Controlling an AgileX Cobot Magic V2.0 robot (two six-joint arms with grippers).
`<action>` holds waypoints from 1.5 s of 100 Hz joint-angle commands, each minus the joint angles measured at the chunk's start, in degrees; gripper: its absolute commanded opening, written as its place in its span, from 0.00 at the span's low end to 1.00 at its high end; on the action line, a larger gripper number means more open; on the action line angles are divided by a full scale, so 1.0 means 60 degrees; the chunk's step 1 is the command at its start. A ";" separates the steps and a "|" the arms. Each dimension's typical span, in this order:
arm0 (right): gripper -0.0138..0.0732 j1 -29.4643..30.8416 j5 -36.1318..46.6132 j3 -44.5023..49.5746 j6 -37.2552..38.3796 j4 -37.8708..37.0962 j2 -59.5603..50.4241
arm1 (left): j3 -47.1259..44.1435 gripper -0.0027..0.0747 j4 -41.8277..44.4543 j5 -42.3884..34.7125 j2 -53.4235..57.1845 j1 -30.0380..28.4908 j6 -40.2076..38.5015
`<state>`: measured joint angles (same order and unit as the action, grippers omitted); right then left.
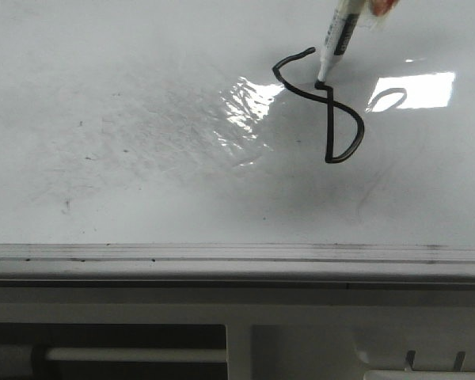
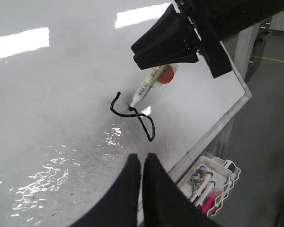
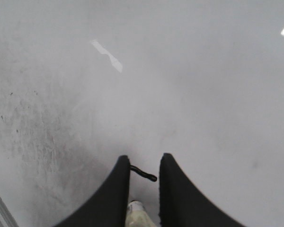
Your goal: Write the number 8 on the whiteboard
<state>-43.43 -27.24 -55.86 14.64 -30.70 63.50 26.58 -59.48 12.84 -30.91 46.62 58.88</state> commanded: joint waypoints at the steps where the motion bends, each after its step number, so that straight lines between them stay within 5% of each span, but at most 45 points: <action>1: 0.11 0.0128 0.0417 -0.0605 -0.0118 -0.0719 -0.0030 | 0.0279 0.01 -0.0224 -0.0244 0.0007 -0.0043 -0.0067; 33: 0.11 0.0128 -0.0206 -0.0891 -0.0118 -0.0695 0.0029 | 0.0279 0.01 -0.0224 -0.0244 0.0007 -0.0043 -0.0067; 65: 0.11 0.0128 0.0298 -0.1390 -0.0118 0.1052 -0.1582 | 0.0279 0.02 -0.0224 -0.0118 -0.0012 -0.0043 -0.0039; 78: 0.08 0.0128 -0.0503 -0.1464 -0.0388 0.1988 -0.1783 | 0.0297 0.23 -0.0176 -0.0002 -0.0217 -0.0043 0.0201; 92: 0.08 0.0128 -0.2229 -0.1428 -0.3498 0.4905 -0.1498 | 0.0459 0.53 -0.0294 0.0437 -0.0929 -0.0043 0.0201; 105: 0.08 0.0128 -0.3157 -0.1350 -0.6142 0.7418 -0.1110 | 0.0900 0.53 -0.0314 0.1446 -0.1923 -0.0026 0.0455; 123: 0.08 0.0128 -0.3197 -0.1350 -0.8293 0.8948 -0.0656 | 0.1469 0.53 -0.1850 0.2708 -0.3343 -0.0026 0.2947; 150: 0.08 0.0128 -0.3218 -0.1350 -0.9290 0.9871 -0.0080 | 0.2114 0.53 -0.4041 0.4044 -0.4811 -0.0026 0.4834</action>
<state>-43.08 -49.38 -62.49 -39.42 26.00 62.68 36.40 -78.19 34.57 -58.62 46.62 85.74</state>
